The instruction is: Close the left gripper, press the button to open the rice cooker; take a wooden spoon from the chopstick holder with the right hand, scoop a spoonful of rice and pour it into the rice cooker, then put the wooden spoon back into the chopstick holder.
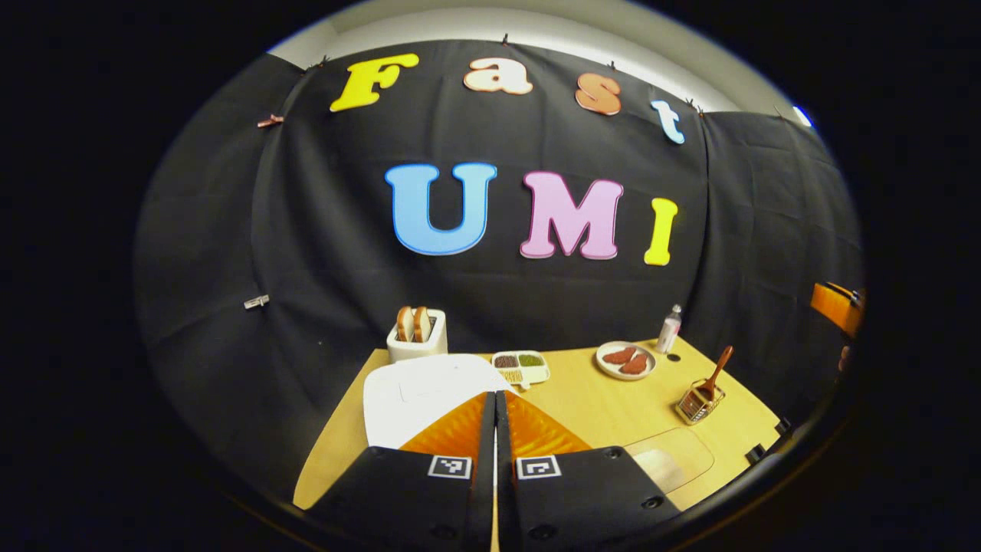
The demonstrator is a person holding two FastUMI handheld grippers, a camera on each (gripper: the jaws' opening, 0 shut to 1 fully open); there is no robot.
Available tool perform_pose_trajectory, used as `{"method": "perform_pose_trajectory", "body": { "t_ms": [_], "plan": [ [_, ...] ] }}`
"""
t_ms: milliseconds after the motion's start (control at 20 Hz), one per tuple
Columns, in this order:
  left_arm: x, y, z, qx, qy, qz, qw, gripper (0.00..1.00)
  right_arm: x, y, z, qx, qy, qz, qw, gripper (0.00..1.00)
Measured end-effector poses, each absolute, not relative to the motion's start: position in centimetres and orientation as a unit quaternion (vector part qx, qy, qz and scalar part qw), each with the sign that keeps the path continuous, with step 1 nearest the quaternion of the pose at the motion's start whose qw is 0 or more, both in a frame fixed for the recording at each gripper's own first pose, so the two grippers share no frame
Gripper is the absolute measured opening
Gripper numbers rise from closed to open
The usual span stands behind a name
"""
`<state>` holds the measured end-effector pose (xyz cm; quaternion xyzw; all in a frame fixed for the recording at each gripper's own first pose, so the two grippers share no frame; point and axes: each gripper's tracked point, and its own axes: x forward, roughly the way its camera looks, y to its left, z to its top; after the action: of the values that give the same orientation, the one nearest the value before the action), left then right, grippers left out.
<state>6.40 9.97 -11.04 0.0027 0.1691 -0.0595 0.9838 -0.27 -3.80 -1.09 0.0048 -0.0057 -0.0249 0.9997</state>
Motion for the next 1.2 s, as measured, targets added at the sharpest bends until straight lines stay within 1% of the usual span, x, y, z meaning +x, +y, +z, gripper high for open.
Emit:
{"method": "perform_pose_trajectory", "body": {
  "t_ms": [350,600,900,1050,1200],
  "plan": [
    [10.1,11.6,-17.2,-0.018,0.251,-0.114,0.961,0.07,-0.4,-6.2,-2.1,-0.009,0.001,-0.052,0.999,0.98],
    [12.3,13.0,-20.8,-0.046,0.293,-0.111,0.948,0.07,-0.8,-8.7,-2.3,-0.012,0.002,-0.081,0.997,0.98],
    [13.0,13.5,-23.2,-0.061,0.328,-0.106,0.937,0.07,-1.1,-11.1,-3.1,-0.011,0.01,-0.112,0.994,0.98],
    [12.9,13.3,-23.8,-0.05,0.344,-0.11,0.931,0.08,-0.7,-11.4,-3.5,-0.005,0.016,-0.116,0.993,0.98],
    [12.4,13.3,-24.7,-0.056,0.379,-0.103,0.918,0.08,-0.5,-11.2,-3.6,-0.008,0.017,-0.113,0.993,0.98]
  ]
}}
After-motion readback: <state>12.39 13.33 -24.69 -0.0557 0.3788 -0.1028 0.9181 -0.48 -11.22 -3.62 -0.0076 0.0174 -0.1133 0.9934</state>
